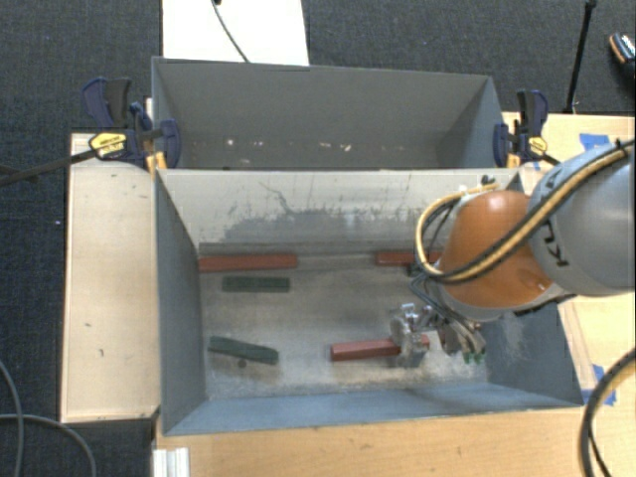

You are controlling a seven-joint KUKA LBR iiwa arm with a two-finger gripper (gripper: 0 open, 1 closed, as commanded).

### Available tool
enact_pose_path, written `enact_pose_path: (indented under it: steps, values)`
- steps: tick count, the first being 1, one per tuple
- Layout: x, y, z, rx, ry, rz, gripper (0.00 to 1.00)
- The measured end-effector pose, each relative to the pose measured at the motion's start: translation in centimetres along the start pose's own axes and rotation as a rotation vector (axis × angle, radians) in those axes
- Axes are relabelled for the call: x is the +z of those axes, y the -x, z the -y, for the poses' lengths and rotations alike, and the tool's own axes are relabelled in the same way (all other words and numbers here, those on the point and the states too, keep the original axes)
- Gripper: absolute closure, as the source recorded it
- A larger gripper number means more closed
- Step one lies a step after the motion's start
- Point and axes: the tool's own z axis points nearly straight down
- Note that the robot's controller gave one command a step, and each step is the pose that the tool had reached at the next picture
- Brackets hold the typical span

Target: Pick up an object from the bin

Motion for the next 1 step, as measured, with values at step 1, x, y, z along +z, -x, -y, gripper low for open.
enact_pose_path:
  steps: [1]
  values:
    - [-16.65, 1.70, 2.28, -0.050, -0.003, 0.010, 1.00]
